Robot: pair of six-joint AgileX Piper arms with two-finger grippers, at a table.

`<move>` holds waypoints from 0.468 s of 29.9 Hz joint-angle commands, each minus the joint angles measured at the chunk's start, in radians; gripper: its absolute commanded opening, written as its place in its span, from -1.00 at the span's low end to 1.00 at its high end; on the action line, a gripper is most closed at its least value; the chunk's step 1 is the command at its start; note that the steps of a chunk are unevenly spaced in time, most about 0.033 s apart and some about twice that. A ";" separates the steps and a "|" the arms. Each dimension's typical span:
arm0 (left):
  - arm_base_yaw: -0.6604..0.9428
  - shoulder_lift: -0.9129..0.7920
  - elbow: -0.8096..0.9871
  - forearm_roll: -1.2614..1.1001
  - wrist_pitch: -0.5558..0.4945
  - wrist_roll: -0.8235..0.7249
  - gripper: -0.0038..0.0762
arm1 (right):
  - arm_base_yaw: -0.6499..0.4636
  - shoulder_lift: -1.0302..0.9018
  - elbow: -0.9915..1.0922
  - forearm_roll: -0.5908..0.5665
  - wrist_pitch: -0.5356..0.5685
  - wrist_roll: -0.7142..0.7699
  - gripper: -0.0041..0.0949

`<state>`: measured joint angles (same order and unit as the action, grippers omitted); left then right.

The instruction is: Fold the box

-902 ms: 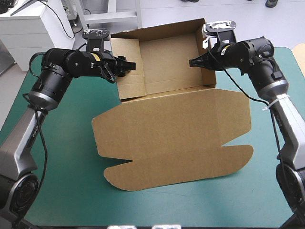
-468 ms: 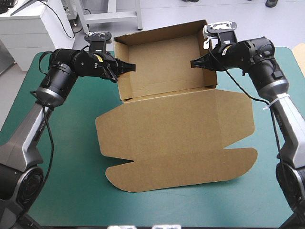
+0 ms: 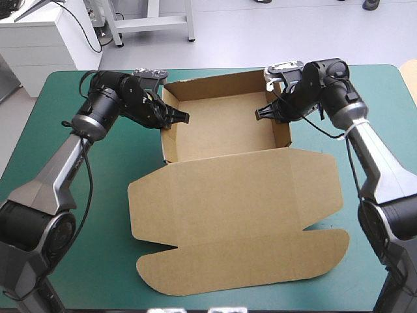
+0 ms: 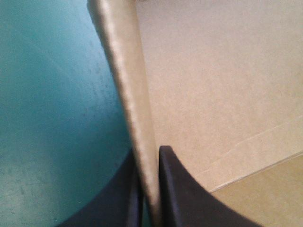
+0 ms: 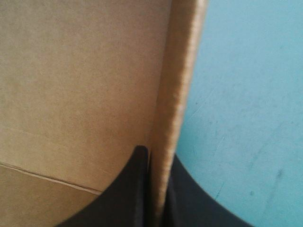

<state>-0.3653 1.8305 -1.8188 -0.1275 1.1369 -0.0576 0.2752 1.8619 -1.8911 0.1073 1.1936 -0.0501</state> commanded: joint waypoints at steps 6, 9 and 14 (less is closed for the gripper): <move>-0.011 0.070 -0.036 -0.023 -0.017 0.103 -0.92 | 0.009 0.044 -0.029 0.037 0.052 -0.032 -0.96; -0.011 0.115 -0.057 -0.026 -0.002 0.108 -0.92 | 0.009 0.062 -0.029 0.030 0.052 -0.028 -0.96; -0.011 0.185 -0.133 -0.027 0.102 0.108 -0.92 | 0.007 0.075 -0.029 0.030 0.052 -0.025 -0.96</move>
<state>-0.3642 2.0261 -1.8980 -0.1439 1.2076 -0.0138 0.2762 1.9889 -1.8911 0.0873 1.2259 -0.0274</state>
